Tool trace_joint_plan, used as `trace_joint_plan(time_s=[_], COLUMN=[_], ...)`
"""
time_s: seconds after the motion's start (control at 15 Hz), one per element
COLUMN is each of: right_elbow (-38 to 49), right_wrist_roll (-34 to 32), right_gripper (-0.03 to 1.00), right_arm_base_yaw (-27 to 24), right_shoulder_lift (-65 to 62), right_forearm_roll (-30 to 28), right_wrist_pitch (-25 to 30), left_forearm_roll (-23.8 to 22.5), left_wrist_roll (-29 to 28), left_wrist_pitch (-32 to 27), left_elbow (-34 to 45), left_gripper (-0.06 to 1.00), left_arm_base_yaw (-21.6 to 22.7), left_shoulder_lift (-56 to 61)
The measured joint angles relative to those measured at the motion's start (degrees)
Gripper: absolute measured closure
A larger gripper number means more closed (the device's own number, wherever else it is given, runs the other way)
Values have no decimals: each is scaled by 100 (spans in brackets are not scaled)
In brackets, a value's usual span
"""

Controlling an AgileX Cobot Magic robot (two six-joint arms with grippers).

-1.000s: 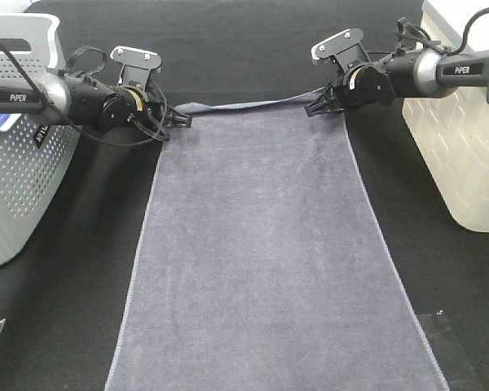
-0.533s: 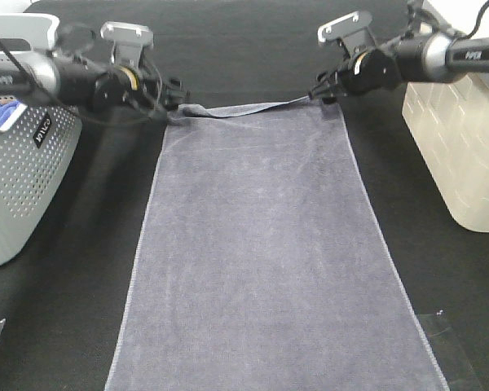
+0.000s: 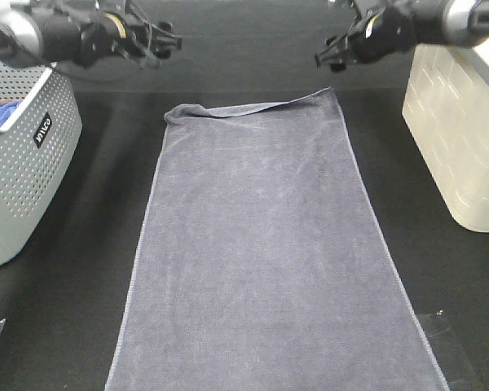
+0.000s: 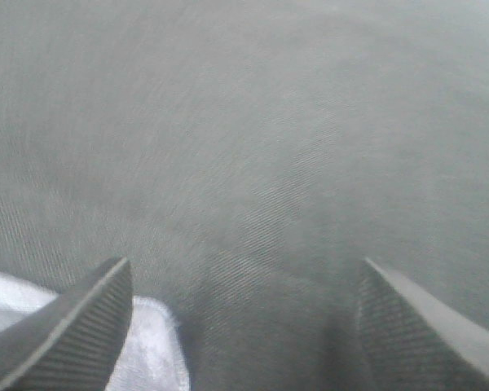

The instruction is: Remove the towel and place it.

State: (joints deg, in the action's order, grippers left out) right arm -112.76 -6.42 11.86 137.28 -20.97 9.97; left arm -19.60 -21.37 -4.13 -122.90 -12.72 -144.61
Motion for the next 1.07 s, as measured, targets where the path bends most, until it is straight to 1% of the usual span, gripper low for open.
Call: trace_joint_plan(time_s=[0.2, 0.33, 0.47, 0.6, 0.67, 0.73, 0.87, 0.93, 1.07], right_elbow=[-40, -40, -40, -40, -40, -40, -46, -46, -46], right_wrist_roll=[-23, 23, 189, 481, 573, 642, 642, 642, 642], right_gripper=[25, 25, 25, 25, 25, 25, 25, 25, 25], right_arm_base_yaw=[0, 0, 0, 0, 0, 0, 0, 0, 0], right_shoulder_lift=[-504, -819, -1134, -1501, -1679, -1868, -2200, -2406, -2636], right_forearm_roll=[647, 1020, 1415, 1856, 2023, 2160, 2332, 2384, 2401], right_wrist_pitch=[630, 1215, 1982, 2762, 3186, 3604, 4492, 5088, 5804], left_forearm_roll=[11, 23, 183, 539, 693, 779, 802, 785, 779], left_wrist_roll=[0, 29, 390, 882, 968, 1014, 1077, 1197, 1266], left_wrist_pitch=[-1564, -2538, -3461, -4400, -4819, -5202, -5930, -6383, -6503], left_elbow=[-533, -837, -1054, -1226, -1261, -1272, -1272, -1272, -1261], left_gripper=[20, 20, 20, 20, 20, 20, 20, 20, 21], left_arm_base_yaw=[-92, -229, -390, -481, -510, -516, -516, -516, -516], left_shoulder_lift=[229, 458, 733, 1060, 1243, 1427, 1874, 2131, 2481])
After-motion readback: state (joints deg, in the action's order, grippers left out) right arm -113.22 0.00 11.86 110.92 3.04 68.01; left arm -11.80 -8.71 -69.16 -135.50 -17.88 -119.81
